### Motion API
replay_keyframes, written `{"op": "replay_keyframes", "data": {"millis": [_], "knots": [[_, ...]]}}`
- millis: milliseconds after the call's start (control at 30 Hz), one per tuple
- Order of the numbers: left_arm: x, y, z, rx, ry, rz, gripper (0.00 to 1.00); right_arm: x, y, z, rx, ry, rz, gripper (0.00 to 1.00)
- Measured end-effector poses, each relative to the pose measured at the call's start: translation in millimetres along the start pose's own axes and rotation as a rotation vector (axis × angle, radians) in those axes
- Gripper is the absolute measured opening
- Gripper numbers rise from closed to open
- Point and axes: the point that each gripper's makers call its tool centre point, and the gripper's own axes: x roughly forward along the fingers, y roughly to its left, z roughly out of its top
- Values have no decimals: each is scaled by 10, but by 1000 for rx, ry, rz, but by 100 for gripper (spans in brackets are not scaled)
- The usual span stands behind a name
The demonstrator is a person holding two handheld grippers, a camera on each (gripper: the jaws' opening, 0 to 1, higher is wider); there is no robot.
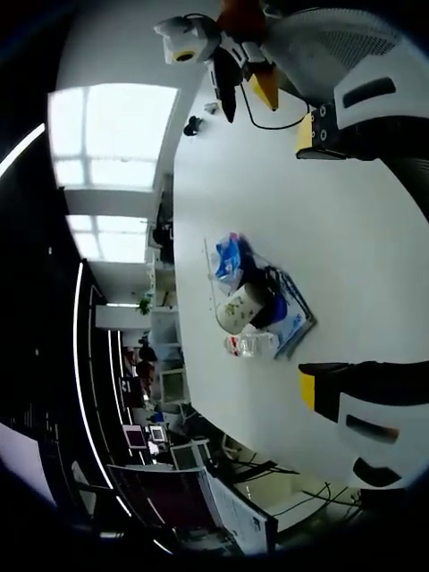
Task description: Arrange the tabletop items into an orderly group along one side of the table until the central work area is clear of visible clutter.
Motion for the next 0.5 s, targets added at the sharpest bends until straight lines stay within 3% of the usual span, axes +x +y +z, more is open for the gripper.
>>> {"op": "replay_keyframes", "data": {"millis": [267, 500], "knots": [[-43, -1, 155, -13, -79, 2, 93, -18, 4, 58, 15, -34, 6, 80], [-48, -15, 172, -4, -87, -2, 93, -31, 12, 102, 23, -59, 8, 81]]}}
